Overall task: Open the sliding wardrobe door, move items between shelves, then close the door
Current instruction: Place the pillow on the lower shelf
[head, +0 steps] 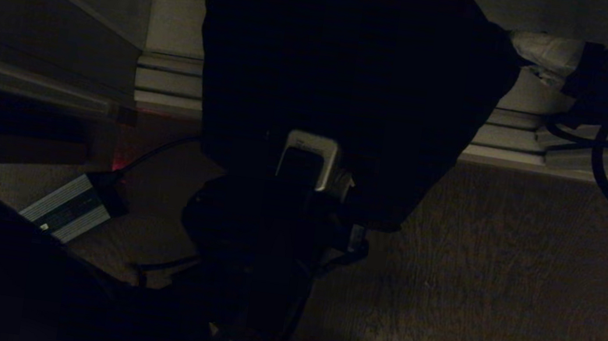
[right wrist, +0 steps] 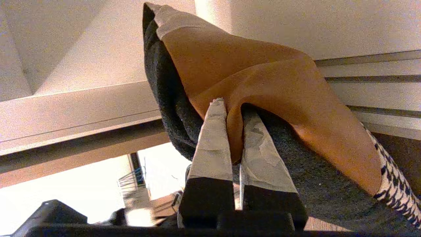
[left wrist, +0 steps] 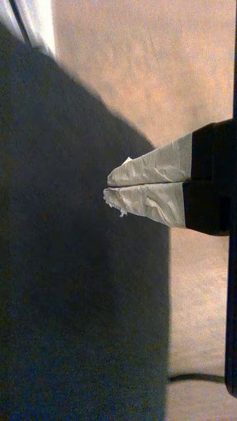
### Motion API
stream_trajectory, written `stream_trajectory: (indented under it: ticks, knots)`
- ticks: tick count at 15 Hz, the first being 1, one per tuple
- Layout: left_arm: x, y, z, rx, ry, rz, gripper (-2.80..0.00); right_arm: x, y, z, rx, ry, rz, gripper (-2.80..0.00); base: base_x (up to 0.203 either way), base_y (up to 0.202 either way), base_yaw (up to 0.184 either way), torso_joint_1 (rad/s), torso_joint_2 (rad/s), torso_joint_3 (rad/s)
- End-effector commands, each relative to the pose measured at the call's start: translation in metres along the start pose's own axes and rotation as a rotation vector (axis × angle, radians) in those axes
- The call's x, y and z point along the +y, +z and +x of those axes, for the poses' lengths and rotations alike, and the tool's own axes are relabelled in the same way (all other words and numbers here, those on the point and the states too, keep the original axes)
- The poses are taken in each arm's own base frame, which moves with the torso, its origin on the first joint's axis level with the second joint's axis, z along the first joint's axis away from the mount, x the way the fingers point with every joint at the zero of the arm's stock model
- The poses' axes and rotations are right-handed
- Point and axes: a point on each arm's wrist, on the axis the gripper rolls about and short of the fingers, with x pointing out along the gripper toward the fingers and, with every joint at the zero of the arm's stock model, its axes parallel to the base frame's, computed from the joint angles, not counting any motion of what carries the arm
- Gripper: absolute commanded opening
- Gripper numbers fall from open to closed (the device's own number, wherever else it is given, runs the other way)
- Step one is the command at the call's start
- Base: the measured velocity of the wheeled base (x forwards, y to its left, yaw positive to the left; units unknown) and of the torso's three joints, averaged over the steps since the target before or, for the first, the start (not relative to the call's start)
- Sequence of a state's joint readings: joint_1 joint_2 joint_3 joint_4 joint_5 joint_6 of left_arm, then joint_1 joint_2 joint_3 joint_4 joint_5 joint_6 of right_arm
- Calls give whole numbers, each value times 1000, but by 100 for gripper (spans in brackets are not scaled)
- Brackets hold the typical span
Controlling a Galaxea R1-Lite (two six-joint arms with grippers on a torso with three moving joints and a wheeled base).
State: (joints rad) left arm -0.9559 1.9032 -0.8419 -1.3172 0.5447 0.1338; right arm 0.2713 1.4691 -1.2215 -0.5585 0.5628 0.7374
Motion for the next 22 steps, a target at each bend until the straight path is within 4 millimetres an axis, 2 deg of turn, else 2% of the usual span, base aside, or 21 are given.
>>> stream_trajectory:
  ticks: [1, 3, 8, 11, 13, 16, 17, 18, 22]
  knots:
    - [9, -32, 19, 55, 45, 39, -280, 0, 0, 0, -1, 3, 1, -280, 0, 0, 0, 0, 0, 0]
    - [22, -31, 42, 15, 104, 21, -280, 1, 1, 0, -1, 6, 0, -280, 0, 0, 0, 0, 0, 0]
    - [37, -15, 87, -57, 189, -11, -280, 0, -2, -1, 7, 2, 5, -280, 0, 0, 0, 0, 0, 0]
    - [38, -25, 101, -50, 204, -7, -280, -4, -5, 0, 15, -5, 12, -280, 0, 0, 0, 0, 0, 0]
    - [43, -20, 114, -91, 232, -18, -280, -4, -6, -1, 19, -7, 14, -280, 0, 0, 0, 0, 0, 0]
    - [43, -8, 121, -137, 241, -31, -280, 0, -3, -2, 12, 4, 7, -280, 0, 0, 0, 0, 0, 0]
    - [43, -7, 123, -145, 242, -34, -280, -1, -3, -2, 10, 0, 7, -17, 0, 0, 0, 0, 0, 0]
    - [43, -9, 124, -143, 243, -32, -280, -2, -4, -1, 12, -3, 9, 0, 0, 0, 0, 0, 0, 0]
    - [45, 1, 134, -169, 256, -39, -280, 3, -6, -9, 16, 0, 9, 0, 0, 0, 0, 0, 0, 0]
